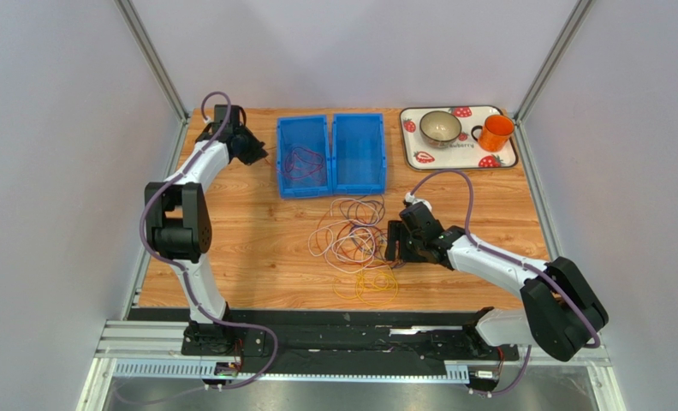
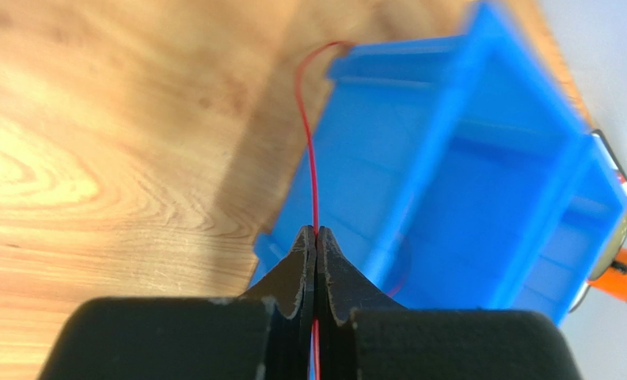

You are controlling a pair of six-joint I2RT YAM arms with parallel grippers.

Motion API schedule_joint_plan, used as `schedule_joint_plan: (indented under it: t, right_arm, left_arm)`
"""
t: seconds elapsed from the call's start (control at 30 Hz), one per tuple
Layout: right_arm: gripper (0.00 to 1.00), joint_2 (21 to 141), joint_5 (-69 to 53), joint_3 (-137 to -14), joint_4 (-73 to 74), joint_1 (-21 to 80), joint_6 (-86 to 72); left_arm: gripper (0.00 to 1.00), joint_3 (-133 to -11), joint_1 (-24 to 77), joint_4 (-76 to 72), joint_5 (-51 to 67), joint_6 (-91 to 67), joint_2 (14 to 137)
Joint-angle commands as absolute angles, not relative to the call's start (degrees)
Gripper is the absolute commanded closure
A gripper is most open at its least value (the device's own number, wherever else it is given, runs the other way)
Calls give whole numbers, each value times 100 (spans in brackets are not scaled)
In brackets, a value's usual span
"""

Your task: Untangle the cables

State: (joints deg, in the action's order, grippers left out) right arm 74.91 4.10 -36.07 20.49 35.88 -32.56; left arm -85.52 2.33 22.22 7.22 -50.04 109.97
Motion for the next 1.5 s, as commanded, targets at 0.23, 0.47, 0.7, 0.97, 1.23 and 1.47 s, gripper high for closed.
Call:
schedule_joint_plan:
  t: [0.23,0.47,0.7,0.97,1.23,1.47]
  right_arm:
    - [29,7568,228,-3929,1819,3621,-3270]
    - [29,7427,308,-3823,1854,3621,-3243]
    - [29,7427,290,-3832,1846,3612,-3226]
    - [29,7356,334,-3744,1854,3621,-3217]
    - [29,7374,352,-3718,1837,3612,-3217]
    - [29,7374,360,-3718,1863,3604,-3208]
  left_arm:
    - [100,-9993,1406,2610,-264,-2716,10151]
    - [100,-10107,1801,2619,-500,-2365,10073]
    - [100,-10626,2057,3058,-1081,-2224,10256]
    - [100,-10626,2057,3146,-1160,-2338,10678]
    - [100,-10722,2057,3076,-1037,-2312,11038]
    - [32,-11547,2057,3426,-1046,-2004,11575]
